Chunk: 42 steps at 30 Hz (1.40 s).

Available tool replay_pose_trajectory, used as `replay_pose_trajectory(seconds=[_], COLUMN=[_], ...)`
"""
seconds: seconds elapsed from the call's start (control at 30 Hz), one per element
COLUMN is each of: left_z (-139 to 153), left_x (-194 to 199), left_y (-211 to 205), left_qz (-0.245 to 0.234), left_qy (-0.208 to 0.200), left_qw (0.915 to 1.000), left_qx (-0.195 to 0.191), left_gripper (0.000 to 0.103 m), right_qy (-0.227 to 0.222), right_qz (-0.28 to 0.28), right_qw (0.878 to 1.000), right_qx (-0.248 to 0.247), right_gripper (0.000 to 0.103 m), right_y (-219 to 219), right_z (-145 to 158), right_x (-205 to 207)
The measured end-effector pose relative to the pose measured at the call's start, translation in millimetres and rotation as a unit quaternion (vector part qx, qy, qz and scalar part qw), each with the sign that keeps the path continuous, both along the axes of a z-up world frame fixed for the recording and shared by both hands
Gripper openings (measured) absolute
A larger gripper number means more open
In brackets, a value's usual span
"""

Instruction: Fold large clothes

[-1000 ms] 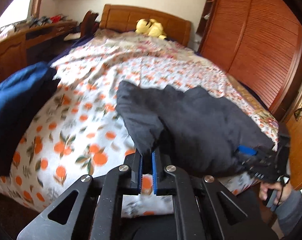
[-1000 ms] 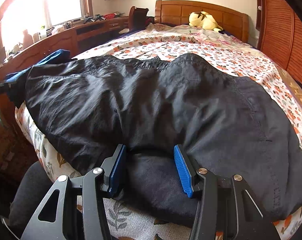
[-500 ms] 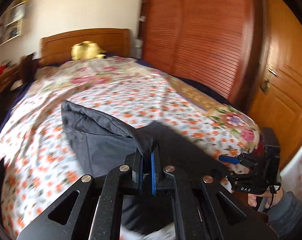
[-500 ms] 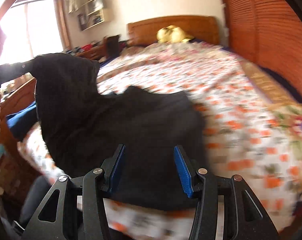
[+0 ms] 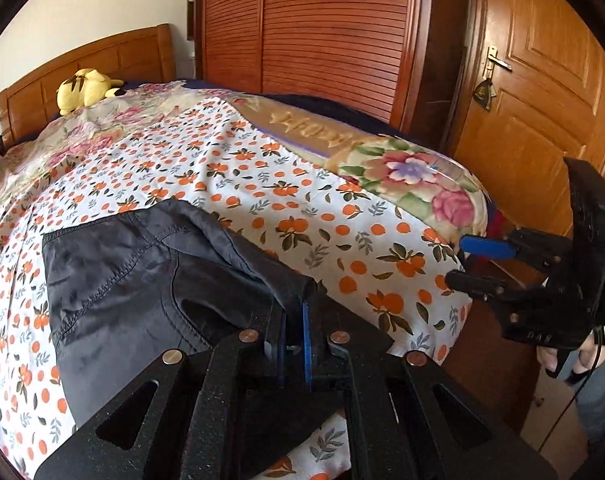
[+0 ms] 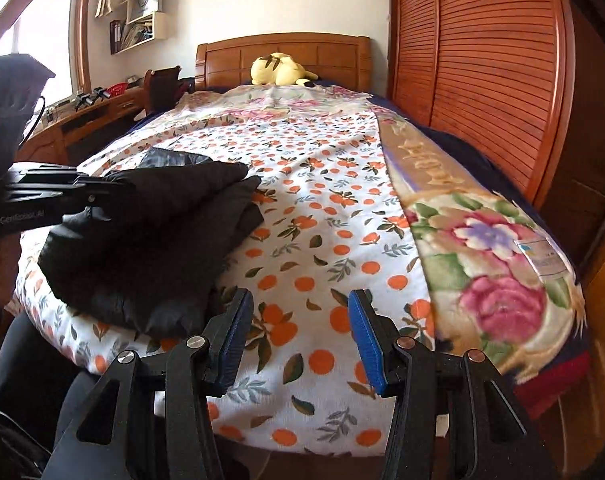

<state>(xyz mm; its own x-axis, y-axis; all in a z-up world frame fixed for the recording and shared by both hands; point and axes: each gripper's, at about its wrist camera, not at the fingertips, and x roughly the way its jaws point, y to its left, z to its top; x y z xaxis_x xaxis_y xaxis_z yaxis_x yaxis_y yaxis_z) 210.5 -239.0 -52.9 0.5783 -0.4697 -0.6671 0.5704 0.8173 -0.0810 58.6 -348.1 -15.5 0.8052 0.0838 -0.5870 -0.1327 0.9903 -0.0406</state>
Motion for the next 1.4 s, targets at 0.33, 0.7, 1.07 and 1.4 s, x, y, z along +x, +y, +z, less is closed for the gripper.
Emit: replay_pose_trajectory(seconds=[0.33,0.7,1.07,1.4], left_z=[27,21,2,-9], left_x=[-15,-33,-50,-66], left_y=[45,145,201,220], left_qz=[0.037,0.12,0.17,0.187], left_qy=[-0.039,-0.041,-0.042,-0.038], left_qw=[0.9985,0.9915,0.9842,0.9811], left_qx=[0.005,-0.028,-0.022,-0.03], left_gripper=[0.042,0.086,0.086,0.086], right_qy=[-0.018,-0.037,-0.004,0.084], right_qz=[0.04,0.087,0.104,0.095], right_qw=[0.999,0.995,0.994,0.992], right_qx=[0.006,-0.008,-0.011,-0.014], right_gripper=[0.051,0.051,0.051,0.051], right_y=[29,84,120,121], right_z=[14,43,47,-1], right_x=[2,27,86,110])
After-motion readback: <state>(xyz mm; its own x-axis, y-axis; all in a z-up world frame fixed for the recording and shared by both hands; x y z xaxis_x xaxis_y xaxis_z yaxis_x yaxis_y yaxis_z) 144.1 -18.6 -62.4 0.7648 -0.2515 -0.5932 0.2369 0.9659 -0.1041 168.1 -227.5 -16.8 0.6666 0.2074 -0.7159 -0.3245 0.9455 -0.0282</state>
